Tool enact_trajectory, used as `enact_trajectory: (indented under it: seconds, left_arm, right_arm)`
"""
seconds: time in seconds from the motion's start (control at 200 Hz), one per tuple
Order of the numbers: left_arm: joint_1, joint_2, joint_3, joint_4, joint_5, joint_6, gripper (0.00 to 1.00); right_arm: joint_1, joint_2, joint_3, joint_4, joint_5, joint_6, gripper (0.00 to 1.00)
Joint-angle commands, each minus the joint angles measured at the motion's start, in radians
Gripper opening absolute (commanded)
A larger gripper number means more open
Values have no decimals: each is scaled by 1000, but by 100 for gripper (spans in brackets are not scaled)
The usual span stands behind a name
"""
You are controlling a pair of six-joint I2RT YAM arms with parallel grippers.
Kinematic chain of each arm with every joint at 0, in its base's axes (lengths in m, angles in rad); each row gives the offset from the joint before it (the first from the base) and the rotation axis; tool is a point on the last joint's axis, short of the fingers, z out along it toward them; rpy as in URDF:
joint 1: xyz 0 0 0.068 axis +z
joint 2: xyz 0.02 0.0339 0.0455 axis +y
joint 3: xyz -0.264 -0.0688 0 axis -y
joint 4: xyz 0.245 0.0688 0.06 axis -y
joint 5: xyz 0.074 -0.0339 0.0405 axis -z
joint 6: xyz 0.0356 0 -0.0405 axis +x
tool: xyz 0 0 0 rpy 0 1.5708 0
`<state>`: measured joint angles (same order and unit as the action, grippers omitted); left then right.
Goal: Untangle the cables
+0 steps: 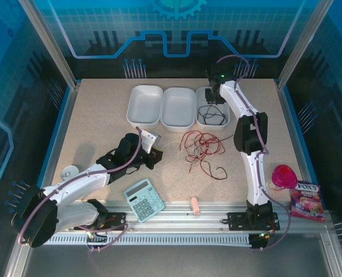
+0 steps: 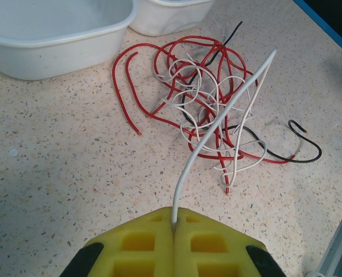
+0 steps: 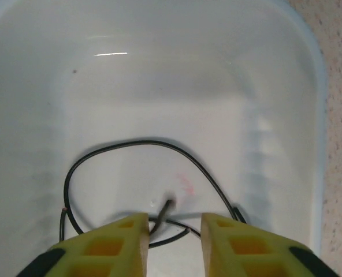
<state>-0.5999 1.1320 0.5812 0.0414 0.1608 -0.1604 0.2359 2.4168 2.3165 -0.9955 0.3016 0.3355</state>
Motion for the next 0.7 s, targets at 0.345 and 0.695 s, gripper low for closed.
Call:
enact_trajectory:
  seconds: [0.345, 0.695]
  left_arm:
    - [-6, -12, 95, -58, -38, -52, 0]
    - [-6, -18, 151, -82, -14, -76, 0]
  right_arm:
    - [10, -370, -261, 66, -71, 32, 74]
    - [74, -858, -909, 335, -65, 135, 100]
